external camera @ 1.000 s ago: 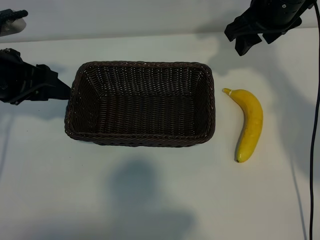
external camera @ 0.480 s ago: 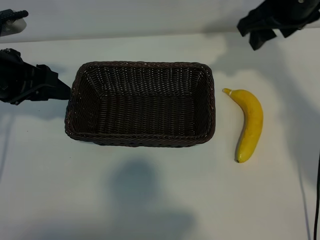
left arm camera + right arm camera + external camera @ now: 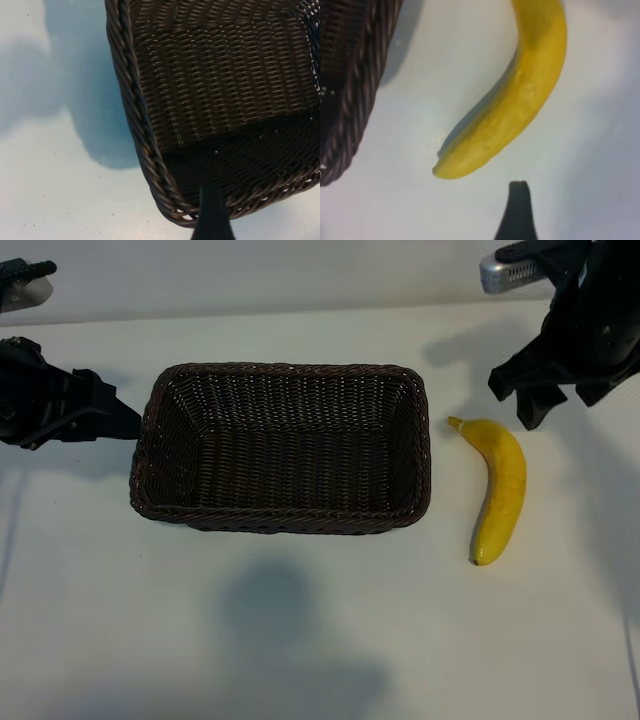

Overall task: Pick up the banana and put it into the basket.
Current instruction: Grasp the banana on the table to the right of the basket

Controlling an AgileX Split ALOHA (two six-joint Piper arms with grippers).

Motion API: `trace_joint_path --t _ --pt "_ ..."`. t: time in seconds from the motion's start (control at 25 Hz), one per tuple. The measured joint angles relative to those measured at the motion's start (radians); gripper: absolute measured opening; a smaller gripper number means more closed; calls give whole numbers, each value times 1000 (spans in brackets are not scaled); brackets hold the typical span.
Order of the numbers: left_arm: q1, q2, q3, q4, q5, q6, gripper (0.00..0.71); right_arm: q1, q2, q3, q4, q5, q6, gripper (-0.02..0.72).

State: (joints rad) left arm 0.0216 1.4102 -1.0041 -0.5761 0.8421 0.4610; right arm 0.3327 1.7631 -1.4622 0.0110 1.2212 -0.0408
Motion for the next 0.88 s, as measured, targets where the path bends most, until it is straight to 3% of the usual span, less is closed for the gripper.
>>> trace_joint_path --t 0.28,0.6,0.88 --pt "0 0 0 0 0 0 547 0 -1 26 32 -67 11 597" --pt "0 0 0 0 -1 0 547 0 -1 179 48 -261 72 597" --pt "0 0 0 0 -1 0 547 0 -1 246 54 -335 86 596"
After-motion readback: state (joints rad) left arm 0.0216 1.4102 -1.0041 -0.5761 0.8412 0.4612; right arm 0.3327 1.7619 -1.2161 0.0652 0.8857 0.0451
